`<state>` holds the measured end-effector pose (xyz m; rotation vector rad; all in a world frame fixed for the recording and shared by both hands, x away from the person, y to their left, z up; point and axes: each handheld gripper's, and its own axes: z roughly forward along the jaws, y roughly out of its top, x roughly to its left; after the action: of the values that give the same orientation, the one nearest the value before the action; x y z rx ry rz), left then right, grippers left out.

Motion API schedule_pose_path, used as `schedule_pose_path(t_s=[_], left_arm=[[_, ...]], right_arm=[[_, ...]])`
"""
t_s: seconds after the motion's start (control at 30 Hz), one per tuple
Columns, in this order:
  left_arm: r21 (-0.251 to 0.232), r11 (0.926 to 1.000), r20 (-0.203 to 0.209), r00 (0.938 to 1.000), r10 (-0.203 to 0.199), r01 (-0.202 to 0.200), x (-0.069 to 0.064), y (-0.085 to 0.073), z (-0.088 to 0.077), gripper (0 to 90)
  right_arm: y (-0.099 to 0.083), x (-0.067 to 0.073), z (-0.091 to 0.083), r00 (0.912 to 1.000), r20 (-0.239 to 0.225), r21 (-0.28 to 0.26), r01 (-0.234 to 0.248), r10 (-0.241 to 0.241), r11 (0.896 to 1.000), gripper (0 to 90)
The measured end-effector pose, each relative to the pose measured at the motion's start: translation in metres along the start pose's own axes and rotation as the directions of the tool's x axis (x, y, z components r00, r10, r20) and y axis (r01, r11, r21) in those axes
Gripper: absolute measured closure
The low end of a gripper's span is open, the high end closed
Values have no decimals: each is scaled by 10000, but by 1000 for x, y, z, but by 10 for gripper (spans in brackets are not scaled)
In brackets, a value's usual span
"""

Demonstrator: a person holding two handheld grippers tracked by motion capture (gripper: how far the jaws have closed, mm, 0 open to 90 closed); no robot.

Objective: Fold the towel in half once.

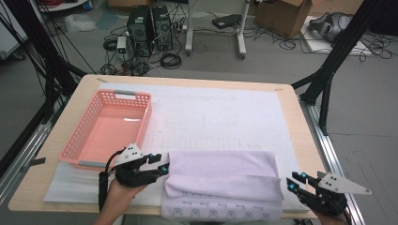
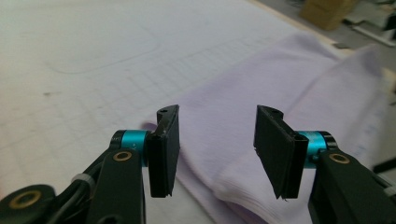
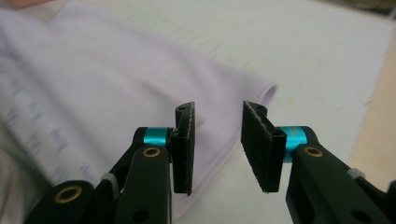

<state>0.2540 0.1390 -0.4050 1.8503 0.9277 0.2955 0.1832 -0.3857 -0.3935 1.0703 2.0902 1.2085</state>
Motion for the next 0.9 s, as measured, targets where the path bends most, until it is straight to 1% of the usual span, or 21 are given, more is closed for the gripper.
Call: schedule_pose_path(t_s=[0.03, 0.1, 0.17, 0.2, 0.23, 0.27, 0.3, 0.33, 0.37, 0.4, 0.43, 0.5, 0.53, 0.57, 0.63, 0.67, 0.7, 0.73, 0.77, 0.83, 0.9], left_arm=[[273, 9996, -52, 10000, -57, 58, 1, 0, 7, 529], [955, 9954, -189, 9998, -66, 84, 0, -4, 24, 549], [1506, 9884, -240, 9996, -148, 182, -1, -9, 37, 564], [1647, 9861, -277, 9994, -196, 239, -2, -11, 42, 564], [1842, 9828, -462, 9989, -60, 144, -2, -12, 46, 564], [1872, 9822, -794, 9968, -10, 159, -2, -13, 49, 561], [1890, 9820, -933, 9956, 115, 64, -2, -13, 52, 567], [1825, 9832, -1002, 9946, 256, -69, -2, -12, 53, 647], [1741, 9842, -1096, 9927, 504, -307, -2, -12, 54, 754], [1698, 9848, -1098, 9924, 556, -364, -1, -10, 54, 835], [1612, 9864, -1127, 9924, 496, -310, 0, -9, 54, 863], [1492, 9887, -1410, 9893, 372, -159, 3, -7, 52, 877], [1308, 9914, -1616, 9866, 227, -14, 5, -6, 51, 878], [1247, 9921, -1761, 9843, 107, 115, 8, -4, 50, 879], [1192, 9926, -1909, 9816, -17, 249, 10, -3, 51, 878], [1309, 9914, -2059, 9783, 211, 62, 9, -4, 53, 878], [1446, 9893, -2303, 9716, 550, -217, 6, -7, 56, 876], [1477, 9884, -2480, 9661, 719, -356, 5, -9, 57, 875], [1434, 9892, -2551, 9647, 650, -288, 5, -10, 58, 873], [1317, 9907, -2646, 9619, 684, -342, 7, -9, 60, 873], [1285, 9911, -2717, 9599, 693, -352, 9, -9, 63, 873]], right_arm=[[5, -2, 4, 9999, 138, -51, -95, 96, 9999, 647], [14, -6, 16, 9991, 350, -73, -223, 226, 9997, 648], [19, -10, 31, 9980, 506, 164, -376, 367, 9992, 648], [20, -11, 39, 9973, 565, 336, -498, 478, 9982, 648], [20, -13, 47, 9967, 643, 484, -521, 489, 9975, 648], [18, -14, 53, 9961, 684, 631, -606, 563, 9962, 648], [16, -15, 58, 9958, 642, 742, -706, 658, 9947, 648], [13, -15, 63, 9955, 630, 887, -762, 708, 9931, 652], [12, -15, 65, 9956, 636, 960, -745, 686, 9926, 654], [11, -16, 66, 9955, 664, 1011, -745, 680, 9921, 654], [10, -16, 65, 9949, 671, 1043, -815, 747, 9912, 653], [9, -16, 63, 9945, 646, 1002, -890, 828, 9910, 653], [9, -16, 62, 9943, 652, 936, -907, 848, 9915, 654], [9, -16, 62, 9941, 669, 931, -910, 850, 9915, 654], [8, -17, 62, 9932, 754, 940, -956, 887, 9910, 657], [8, -17, 63, 9926, 854, 949, -942, 862, 9910, 658], [8, -18, 63, 9918, 945, 956, -948, 858, 9909, 658], [7, -19, 63, 9904, 1032, 981, -1019, 918, 9899, 658], [6, -20, 63, 9889, 1140, 1002, -1068, 952, 9892, 657], [4, -22, 63, 9863, 1165, 1040, -1289, 1166, 9862, 654], [1, -24, 65, 9850, 1019, 1093, -1502, 1392, 9826, 649]])
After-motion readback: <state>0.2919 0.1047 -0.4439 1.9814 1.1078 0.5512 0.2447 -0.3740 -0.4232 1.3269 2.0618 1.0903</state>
